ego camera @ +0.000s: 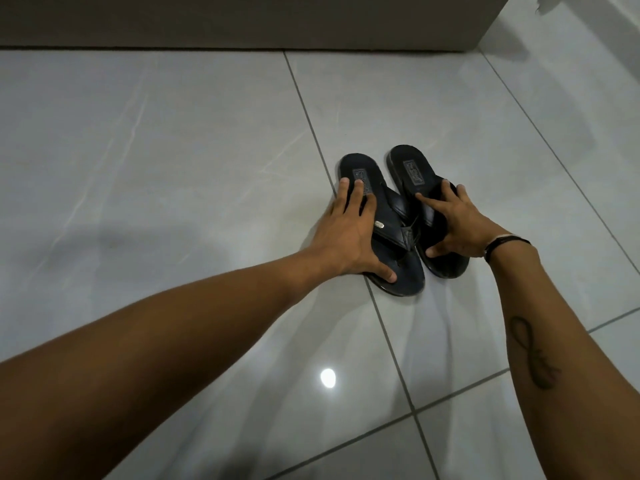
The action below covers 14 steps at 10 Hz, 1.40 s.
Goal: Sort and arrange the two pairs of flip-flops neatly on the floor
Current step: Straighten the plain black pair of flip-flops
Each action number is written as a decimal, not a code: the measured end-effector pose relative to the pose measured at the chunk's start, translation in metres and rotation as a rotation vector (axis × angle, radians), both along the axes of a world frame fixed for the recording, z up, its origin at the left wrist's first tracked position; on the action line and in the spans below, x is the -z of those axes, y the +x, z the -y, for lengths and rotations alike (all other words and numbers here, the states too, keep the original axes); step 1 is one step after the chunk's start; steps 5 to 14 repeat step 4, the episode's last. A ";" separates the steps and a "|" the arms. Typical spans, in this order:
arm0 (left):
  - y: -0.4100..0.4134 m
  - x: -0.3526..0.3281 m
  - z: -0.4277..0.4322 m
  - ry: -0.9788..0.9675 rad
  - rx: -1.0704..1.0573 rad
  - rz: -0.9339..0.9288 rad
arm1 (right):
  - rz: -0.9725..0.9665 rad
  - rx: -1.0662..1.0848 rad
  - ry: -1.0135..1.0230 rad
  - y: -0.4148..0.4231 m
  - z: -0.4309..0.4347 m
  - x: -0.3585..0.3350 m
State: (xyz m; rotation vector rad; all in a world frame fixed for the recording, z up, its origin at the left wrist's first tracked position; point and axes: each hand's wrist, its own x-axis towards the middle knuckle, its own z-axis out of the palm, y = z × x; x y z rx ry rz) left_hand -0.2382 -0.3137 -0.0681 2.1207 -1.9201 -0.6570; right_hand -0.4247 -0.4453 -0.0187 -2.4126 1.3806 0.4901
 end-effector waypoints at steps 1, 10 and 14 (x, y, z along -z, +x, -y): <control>-0.002 0.007 0.001 -0.011 -0.013 -0.018 | 0.007 0.007 0.027 -0.002 0.009 0.002; 0.010 0.005 -0.009 -0.102 -0.060 -0.108 | -0.010 -0.025 0.030 0.003 0.007 -0.009; 0.010 0.005 -0.009 -0.102 -0.060 -0.108 | -0.010 -0.025 0.030 0.003 0.007 -0.009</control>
